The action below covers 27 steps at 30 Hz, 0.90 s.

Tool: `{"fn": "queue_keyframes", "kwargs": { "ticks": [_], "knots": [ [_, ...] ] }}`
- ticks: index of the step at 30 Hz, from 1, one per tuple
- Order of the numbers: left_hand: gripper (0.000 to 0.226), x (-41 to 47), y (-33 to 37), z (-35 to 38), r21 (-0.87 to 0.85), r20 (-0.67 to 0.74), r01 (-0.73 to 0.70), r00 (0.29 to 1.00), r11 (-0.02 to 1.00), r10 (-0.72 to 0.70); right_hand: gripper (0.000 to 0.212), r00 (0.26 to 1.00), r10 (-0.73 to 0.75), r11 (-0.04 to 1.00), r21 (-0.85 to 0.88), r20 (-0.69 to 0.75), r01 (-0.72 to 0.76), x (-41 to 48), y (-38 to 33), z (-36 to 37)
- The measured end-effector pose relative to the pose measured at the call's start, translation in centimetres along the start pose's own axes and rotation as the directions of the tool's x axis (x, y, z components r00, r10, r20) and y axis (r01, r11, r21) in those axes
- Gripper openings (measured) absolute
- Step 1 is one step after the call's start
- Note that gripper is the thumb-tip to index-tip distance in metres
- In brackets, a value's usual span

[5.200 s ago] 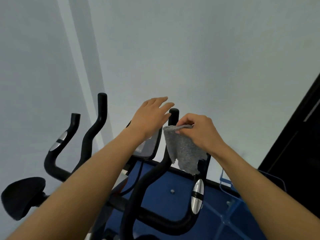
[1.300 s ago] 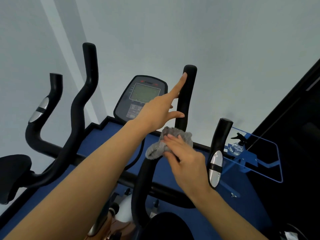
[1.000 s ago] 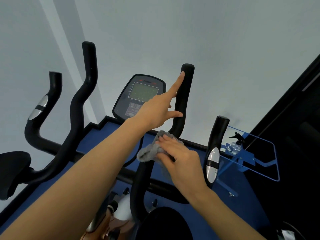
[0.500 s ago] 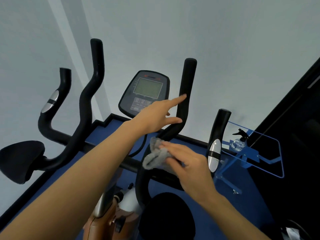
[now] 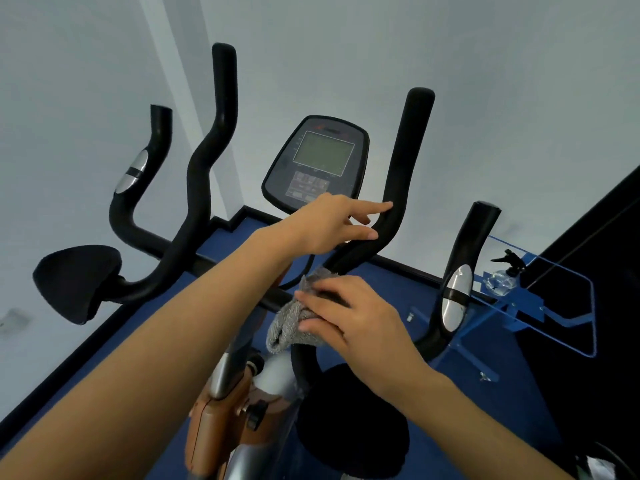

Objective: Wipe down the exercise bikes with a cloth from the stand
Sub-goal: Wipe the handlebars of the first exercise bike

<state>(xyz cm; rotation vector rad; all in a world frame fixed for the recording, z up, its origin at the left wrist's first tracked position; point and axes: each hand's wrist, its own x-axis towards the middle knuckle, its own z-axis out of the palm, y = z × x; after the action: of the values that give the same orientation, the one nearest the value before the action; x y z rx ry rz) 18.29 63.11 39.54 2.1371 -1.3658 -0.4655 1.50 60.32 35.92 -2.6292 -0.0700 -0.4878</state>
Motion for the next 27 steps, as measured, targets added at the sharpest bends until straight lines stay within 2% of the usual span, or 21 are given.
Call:
{"fn": "queue_keyframes", "kwargs": {
  "ticks": [4,9,15,18,20,24,27],
  "knots": [
    [0.05,0.0,0.0,0.0,-0.024,-0.003,0.007,1.0,1.0,-0.007,0.042,0.996,-0.067,0.996,-0.058,0.061,0.07,0.2,0.5,0.6],
    [0.05,-0.1,0.1,0.1,-0.023,-0.005,0.014,1.0,1.0,-0.014,0.024,0.993,-0.107,0.993,-0.043,0.056,0.11,0.2,0.0,1.0],
    [0.049,-0.4,0.1,0.4,-0.004,-0.007,0.015,1.0,1.0,-0.015,0.024,0.966,-0.052,0.977,0.215,0.254,-0.004,-0.4,0.4,-0.3],
    [0.047,-0.7,0.3,0.5,-0.003,-0.03,0.016,0.999,1.0,-0.016,0.026,0.978,-0.004,0.951,0.303,0.209,-0.061,0.1,0.7,-1.5],
    [0.046,-0.9,0.4,0.7,0.003,-0.047,0.015,0.999,1.0,-0.015,0.026,0.981,-0.011,0.95,0.308,0.195,-0.05,0.3,0.7,-1.5],
    [0.044,-1.2,0.3,1.0,-0.001,-0.09,0.011,0.996,1.0,-0.011,0.025,0.933,-0.032,0.954,0.289,0.357,-0.078,-0.5,0.2,-0.9],
    [0.044,-1.5,0.5,1.2,0.018,-0.111,0.018,0.994,1.0,-0.016,0.021,0.913,-0.026,0.955,0.278,0.407,-0.097,-0.5,-0.1,-1.4]
  ]
}}
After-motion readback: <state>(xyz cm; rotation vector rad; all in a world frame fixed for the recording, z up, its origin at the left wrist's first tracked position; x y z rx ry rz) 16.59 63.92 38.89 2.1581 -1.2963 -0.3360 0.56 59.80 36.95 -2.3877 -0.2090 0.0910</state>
